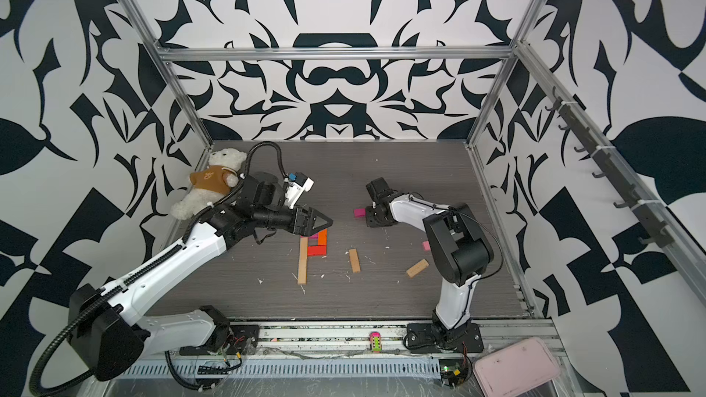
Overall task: Assemble the letter p with building blocks
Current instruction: Assemble the building block at the center of the board.
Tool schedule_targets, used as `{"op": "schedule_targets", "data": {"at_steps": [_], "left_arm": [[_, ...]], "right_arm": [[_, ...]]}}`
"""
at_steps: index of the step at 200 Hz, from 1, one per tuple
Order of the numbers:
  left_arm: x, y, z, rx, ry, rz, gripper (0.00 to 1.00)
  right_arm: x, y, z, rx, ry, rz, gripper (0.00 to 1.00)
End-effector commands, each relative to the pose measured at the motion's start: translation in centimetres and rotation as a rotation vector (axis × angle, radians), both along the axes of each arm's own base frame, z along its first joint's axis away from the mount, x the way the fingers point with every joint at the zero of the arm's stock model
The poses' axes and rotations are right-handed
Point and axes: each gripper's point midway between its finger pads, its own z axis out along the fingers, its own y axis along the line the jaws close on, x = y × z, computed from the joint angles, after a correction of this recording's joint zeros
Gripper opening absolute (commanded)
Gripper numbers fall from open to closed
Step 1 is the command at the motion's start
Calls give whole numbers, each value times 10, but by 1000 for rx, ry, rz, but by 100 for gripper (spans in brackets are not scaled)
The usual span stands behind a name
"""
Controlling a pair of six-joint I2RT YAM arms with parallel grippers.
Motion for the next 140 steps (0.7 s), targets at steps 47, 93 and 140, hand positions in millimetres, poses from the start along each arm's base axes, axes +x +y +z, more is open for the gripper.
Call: {"op": "schedule_targets", "data": {"at_steps": [47, 93, 140], "left_arm": [[-3, 1, -9, 9, 28, -10, 99], [-3, 0, -9, 9, 30, -12, 99], [-3, 0, -11, 12, 35, -11, 99]], "right_arm": [[-35, -3, -22, -38, 133, 24, 23], [-36, -1, -24, -50, 140, 34, 23], [-36, -2, -25, -64, 143, 33, 26]]}}
